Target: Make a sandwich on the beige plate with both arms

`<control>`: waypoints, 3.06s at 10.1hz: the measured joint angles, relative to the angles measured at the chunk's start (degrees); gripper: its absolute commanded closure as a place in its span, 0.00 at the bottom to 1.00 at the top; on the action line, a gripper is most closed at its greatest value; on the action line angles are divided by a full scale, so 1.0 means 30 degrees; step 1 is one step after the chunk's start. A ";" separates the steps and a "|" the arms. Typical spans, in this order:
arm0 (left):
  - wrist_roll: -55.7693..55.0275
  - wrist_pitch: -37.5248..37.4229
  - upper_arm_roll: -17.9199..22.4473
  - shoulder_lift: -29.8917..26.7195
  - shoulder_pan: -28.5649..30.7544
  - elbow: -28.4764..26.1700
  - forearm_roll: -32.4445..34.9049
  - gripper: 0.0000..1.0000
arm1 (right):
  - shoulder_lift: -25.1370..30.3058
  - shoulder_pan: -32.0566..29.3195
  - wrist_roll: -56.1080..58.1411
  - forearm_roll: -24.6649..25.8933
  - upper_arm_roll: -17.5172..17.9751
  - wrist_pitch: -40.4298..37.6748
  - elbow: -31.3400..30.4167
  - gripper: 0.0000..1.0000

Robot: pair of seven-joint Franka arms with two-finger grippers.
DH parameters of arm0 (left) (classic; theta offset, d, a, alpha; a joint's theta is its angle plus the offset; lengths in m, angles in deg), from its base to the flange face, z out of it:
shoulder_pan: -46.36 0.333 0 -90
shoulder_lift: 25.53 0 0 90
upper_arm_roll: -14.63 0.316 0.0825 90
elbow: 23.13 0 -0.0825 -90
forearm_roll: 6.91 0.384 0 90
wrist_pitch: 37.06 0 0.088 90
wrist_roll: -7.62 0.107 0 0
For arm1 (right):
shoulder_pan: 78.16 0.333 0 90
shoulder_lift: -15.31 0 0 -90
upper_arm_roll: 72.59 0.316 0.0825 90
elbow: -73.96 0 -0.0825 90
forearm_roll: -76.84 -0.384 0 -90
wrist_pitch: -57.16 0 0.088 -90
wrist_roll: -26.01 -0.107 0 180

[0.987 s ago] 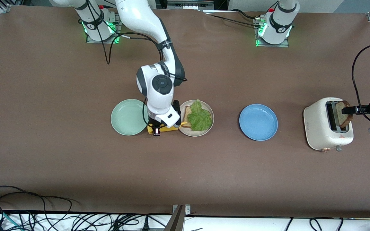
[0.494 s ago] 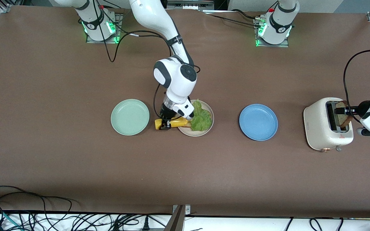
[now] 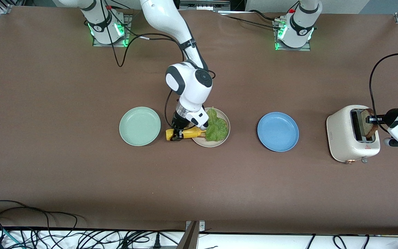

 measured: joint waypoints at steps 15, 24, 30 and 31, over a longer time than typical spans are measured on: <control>-0.0180 -0.7924 -0.1966 -0.0623 -0.5222 0.4553 -0.9352 1.00 | 0.4525 -1.5415 1.8448 -1.7707 -0.3255 -2.0014 -0.3937 1.00; 0.0151 -0.1599 -0.2220 0.5732 -1.1041 0.4578 -1.6529 1.00 | 0.1458 -2.2511 2.9249 -1.7909 0.3004 -2.0218 -0.5184 1.00; 0.1956 0.1121 -0.2187 0.7518 -1.1526 0.4565 -1.6549 1.00 | 0.0544 -2.4633 3.0677 -1.7912 0.5568 -1.8750 -0.4194 1.00; 0.2161 0.1142 -0.2189 0.7674 -1.1561 0.4567 -1.6550 0.10 | 0.0287 -2.4755 3.0991 -1.7912 0.5644 -1.8670 -0.4029 1.00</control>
